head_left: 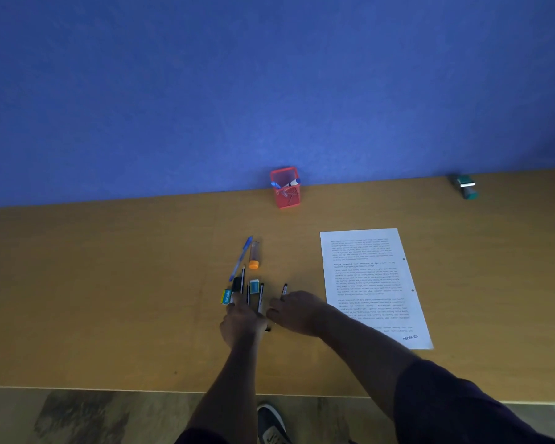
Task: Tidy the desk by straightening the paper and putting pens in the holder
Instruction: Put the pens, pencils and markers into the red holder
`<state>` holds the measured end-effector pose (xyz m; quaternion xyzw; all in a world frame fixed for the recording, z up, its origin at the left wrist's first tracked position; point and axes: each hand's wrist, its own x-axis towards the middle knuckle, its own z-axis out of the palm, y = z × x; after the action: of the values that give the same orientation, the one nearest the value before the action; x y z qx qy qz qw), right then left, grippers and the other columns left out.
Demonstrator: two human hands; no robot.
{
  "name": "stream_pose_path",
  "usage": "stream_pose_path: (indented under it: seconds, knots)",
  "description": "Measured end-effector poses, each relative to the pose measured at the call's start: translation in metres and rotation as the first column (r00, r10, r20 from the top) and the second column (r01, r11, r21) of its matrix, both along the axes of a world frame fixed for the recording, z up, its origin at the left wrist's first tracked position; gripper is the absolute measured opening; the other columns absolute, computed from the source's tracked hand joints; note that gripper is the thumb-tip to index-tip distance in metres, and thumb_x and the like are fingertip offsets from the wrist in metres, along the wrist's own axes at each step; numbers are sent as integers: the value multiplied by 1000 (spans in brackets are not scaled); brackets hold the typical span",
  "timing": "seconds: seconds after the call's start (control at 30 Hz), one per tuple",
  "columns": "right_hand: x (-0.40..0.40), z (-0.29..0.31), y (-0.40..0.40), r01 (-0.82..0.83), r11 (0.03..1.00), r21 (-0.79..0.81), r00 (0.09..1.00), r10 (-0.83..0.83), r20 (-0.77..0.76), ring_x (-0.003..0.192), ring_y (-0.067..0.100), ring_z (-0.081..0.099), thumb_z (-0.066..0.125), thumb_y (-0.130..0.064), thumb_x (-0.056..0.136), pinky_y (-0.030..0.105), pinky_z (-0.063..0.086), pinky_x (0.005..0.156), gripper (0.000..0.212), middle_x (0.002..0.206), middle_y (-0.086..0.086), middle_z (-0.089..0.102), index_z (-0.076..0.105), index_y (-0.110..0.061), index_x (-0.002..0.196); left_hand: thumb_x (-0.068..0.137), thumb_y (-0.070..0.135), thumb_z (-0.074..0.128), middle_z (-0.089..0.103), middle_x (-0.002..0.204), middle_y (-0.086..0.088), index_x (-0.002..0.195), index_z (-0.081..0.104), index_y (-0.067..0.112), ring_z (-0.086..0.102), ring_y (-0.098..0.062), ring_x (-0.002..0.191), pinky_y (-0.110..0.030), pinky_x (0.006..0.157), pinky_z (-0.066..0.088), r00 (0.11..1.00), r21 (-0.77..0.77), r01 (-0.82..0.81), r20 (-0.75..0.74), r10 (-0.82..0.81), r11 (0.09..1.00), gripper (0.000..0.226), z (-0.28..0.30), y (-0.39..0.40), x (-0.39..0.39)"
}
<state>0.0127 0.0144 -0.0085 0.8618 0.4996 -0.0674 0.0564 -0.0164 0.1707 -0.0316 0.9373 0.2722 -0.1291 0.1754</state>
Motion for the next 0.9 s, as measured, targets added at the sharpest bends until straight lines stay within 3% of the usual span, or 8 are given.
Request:
stream_pose_path:
  seconds: [0.1, 0.23, 0.33, 0.4, 0.57, 0.63, 0.73, 0.9]
  knots:
    - [4, 0, -1, 27, 999, -35, 1000, -27, -11, 65, 28, 64, 72, -10, 81, 33, 53, 51, 25, 104, 14, 59, 63, -6, 103, 85, 32, 67, 65, 119, -8, 131, 41, 14, 66, -31, 105, -39, 83, 51, 999, 21, 0, -50, 1, 1000, 56, 3, 1, 7]
    - [7, 2, -2, 75, 996, 38, 997, -75, -20, 56, 19, 60, 81, -17, 73, 23, 39, 46, 21, 94, 7, 62, 66, -10, 86, 87, 38, 65, 68, 115, -6, 126, 45, 16, 68, -30, 104, -38, 79, 50, 996, 13, -18, -87, 19, 1000, 49, 5, 4, 17]
    - [7, 3, -2, 86, 995, 45, 996, -85, -34, 58, 17, 60, 82, -17, 73, 23, 36, 47, 23, 98, 7, 63, 66, -10, 88, 94, 41, 56, 70, 112, -7, 122, 47, 15, 69, -32, 101, -39, 77, 50, 997, 15, -31, -63, 32, 999, 39, 2, 5, 20]
    - [6, 5, -2, 100, 994, 36, 994, -98, -42, 63, 20, 62, 82, -15, 72, 26, 41, 48, 28, 106, 11, 62, 66, -8, 94, 96, 41, 54, 71, 110, -9, 120, 50, 14, 69, -33, 100, -40, 76, 52, 999, 23, -18, -33, 19, 1000, 36, 1, 6, 19]
    - [9, 8, 4, 112, 992, 53, 994, -112, -5, 77, 26, 64, 69, -11, 85, 34, 50, 61, 23, 113, 14, 59, 61, -6, 106, 96, 37, 54, 71, 105, -7, 116, 56, 14, 70, -31, 96, -39, 77, 57, 999, 44, 51, 6, -51, 998, 31, 1, 6, 19]
    - [10, 7, 6, 67, 995, 73, 996, -71, 52, 86, 27, 64, 63, -11, 88, 37, 51, 73, 21, 113, 12, 60, 61, -9, 109, 94, 33, 55, 72, 106, -6, 125, 54, 18, 70, -31, 96, -34, 75, 54, 997, 30, 69, 43, -71, 997, 34, 2, 8, 19]
    - [11, 7, 6, -28, 996, 87, 985, 13, 172, 93, 19, 63, 70, -18, 84, 31, 51, 82, 19, 103, 0, 66, 67, -20, 103, 95, 32, 52, 73, 109, -4, 143, 44, 29, 70, -31, 97, -32, 73, 47, 992, 10, 67, 109, -68, 998, 49, 6, 12, 17]
    - [16, 3, 17, 5, 992, 122, 990, -22, 143, 101, 29, 61, 65, -15, 88, 39, 49, 90, 28, 111, 11, 65, 60, -12, 115, 92, 36, 53, 71, 104, -7, 116, 59, 19, 68, -33, 94, -37, 73, 53, 979, -73, 21, 203, -6, 997, 30, 8, 21, 15]
